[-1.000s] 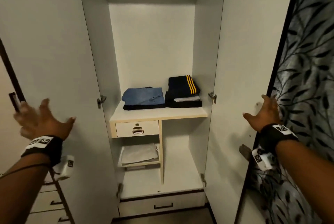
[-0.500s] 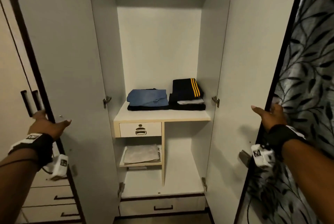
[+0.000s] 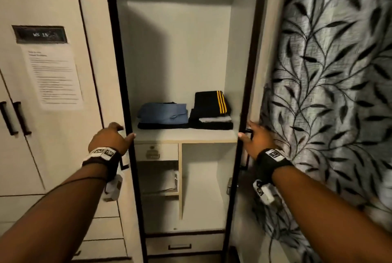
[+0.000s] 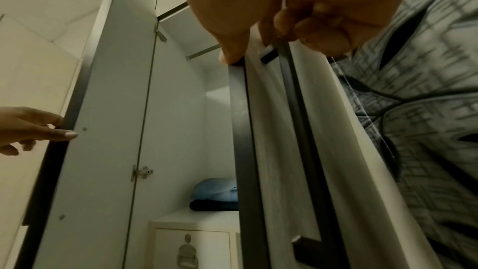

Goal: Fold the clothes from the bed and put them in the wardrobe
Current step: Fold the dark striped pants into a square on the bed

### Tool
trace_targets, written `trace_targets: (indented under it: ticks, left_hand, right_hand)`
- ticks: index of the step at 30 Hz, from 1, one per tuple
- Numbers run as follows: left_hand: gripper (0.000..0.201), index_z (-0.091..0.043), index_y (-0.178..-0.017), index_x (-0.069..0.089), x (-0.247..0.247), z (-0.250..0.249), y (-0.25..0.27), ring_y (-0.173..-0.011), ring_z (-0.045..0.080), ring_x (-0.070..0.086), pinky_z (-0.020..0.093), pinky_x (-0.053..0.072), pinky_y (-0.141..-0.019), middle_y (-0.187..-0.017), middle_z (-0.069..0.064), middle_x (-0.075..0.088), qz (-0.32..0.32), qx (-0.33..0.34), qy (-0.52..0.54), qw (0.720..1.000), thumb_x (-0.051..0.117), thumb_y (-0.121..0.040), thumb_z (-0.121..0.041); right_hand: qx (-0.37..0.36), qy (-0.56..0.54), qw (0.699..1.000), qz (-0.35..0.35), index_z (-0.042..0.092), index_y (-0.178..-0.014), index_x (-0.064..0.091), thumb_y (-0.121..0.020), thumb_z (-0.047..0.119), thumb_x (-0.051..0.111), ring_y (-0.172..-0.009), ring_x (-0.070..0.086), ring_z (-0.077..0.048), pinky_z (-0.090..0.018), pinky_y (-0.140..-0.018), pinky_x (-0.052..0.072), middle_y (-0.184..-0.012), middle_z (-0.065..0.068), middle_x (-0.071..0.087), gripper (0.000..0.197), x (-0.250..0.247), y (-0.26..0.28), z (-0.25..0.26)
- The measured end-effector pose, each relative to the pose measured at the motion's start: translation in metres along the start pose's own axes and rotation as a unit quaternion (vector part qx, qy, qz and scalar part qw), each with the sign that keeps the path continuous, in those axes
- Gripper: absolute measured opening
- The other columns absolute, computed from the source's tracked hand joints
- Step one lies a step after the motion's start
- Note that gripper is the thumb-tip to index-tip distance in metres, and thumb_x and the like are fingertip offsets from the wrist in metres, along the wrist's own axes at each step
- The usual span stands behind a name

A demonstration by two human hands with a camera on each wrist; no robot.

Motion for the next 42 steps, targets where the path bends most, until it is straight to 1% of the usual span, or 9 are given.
trace_targets:
  ticks: [3,9,12,15,21,27,33,38,42]
  left_hand:
    - [0.067,-0.024,-0.122,0.063,0.02,-0.021,-0.011,-0.106,0.038,0.062,0.047,0.055,-0.085,-0.117,0.013,0.064,-0.012,0.038,0.009,0.999,0.065,-0.079,-0.075]
    - [0.039,-0.026,-0.127,0.056,0.058,-0.053,-0.032,-0.09,0.039,0.067,0.036,0.047,-0.067,-0.099,0.013,0.072,-0.001,0.112,0.007,0.994,0.046,-0.101,-0.054]
    - [0.03,-0.028,-0.125,0.052,0.076,-0.067,-0.049,-0.083,0.039,0.067,0.039,0.053,-0.068,-0.094,0.014,0.07,0.01,0.136,0.007,0.991,0.043,-0.103,-0.046]
    - [0.029,-0.027,-0.12,0.05,0.098,-0.08,-0.065,-0.083,0.038,0.066,0.036,0.048,-0.066,-0.094,0.012,0.069,0.037,0.144,0.024,0.989,0.043,-0.102,-0.048]
    - [0.043,-0.027,-0.118,0.059,0.145,-0.097,-0.107,-0.099,0.037,0.065,0.04,0.052,-0.08,-0.109,0.01,0.071,0.111,0.169,0.102,0.974,0.042,-0.098,-0.061]
    - [0.042,-0.027,-0.104,0.063,0.179,-0.112,-0.137,-0.091,0.03,0.065,0.043,0.053,-0.084,-0.095,0.001,0.071,0.165,0.195,0.193,0.947,0.039,-0.099,-0.061]
    - [0.046,-0.031,-0.107,0.063,0.21,-0.12,-0.157,-0.086,0.023,0.069,0.045,0.055,-0.086,-0.085,-0.006,0.071,0.194,0.18,0.259,0.929,0.034,-0.097,-0.065]
    - [0.046,-0.029,-0.118,0.06,0.228,-0.127,-0.163,-0.094,0.031,0.066,0.042,0.054,-0.084,-0.101,0.003,0.071,0.183,0.185,0.184,0.948,0.031,-0.102,-0.061]
    - [0.047,-0.024,-0.121,0.056,0.242,-0.13,-0.17,-0.093,0.033,0.066,0.042,0.055,-0.08,-0.099,0.007,0.07,0.165,0.2,0.119,0.959,0.029,-0.104,-0.058]
  right_hand:
    - [0.01,-0.006,1.0,-0.003,0.026,-0.15,0.047,-0.092,0.053,0.065,-0.135,0.043,-0.039,-0.04,-0.113,0.036,-0.148,-0.017,0.04,0.066,0.021,-0.003,0.011]
    - [0.006,-0.092,0.995,0.048,0.026,-0.157,0.033,-0.095,0.047,0.064,-0.129,0.057,-0.022,-0.032,-0.109,0.041,-0.146,-0.002,0.057,0.072,0.08,-0.024,0.05]
    - [-0.004,-0.055,0.997,0.049,0.026,-0.158,0.028,-0.097,0.048,0.062,-0.133,0.054,-0.023,-0.035,-0.11,0.042,-0.148,0.0,0.055,0.074,0.11,-0.045,0.077]
    - [0.003,-0.044,0.998,0.047,0.027,-0.16,0.023,-0.098,0.046,0.059,-0.134,0.054,-0.026,-0.038,-0.109,0.044,-0.148,-0.002,0.054,0.074,0.142,-0.066,0.099]
    - [0.009,-0.01,1.0,0.021,0.031,-0.162,0.014,-0.1,0.046,0.056,-0.129,0.056,-0.029,-0.038,-0.105,0.046,-0.145,-0.004,0.056,0.076,0.187,-0.101,0.116]
    - [0.021,0.009,0.999,0.023,0.056,-0.153,-0.008,-0.1,0.037,0.056,-0.108,0.066,-0.036,-0.043,-0.096,0.054,-0.125,-0.016,0.067,0.085,0.217,-0.117,0.104]
    - [0.026,0.018,0.999,0.029,0.058,-0.15,-0.015,-0.101,0.038,0.057,-0.08,0.065,-0.026,-0.033,-0.078,0.053,-0.108,-0.013,0.07,0.089,0.235,-0.138,0.107]
    - [0.026,0.001,0.999,0.037,0.062,-0.147,-0.019,-0.1,0.037,0.059,-0.064,0.062,-0.018,-0.033,-0.069,0.052,-0.079,-0.002,0.065,0.094,0.253,-0.158,0.104]
    - [0.028,-0.017,0.998,0.05,0.067,-0.141,-0.024,-0.1,0.037,0.059,-0.063,0.065,-0.021,-0.035,-0.067,0.056,-0.076,-0.006,0.065,0.098,0.271,-0.175,0.099]
Point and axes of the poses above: each hand's wrist, its own y-axis away from the middle knuckle, its own x-axis out of the palm, z = x × y, the point moved 5 cm from there along -y, towards the middle knuckle
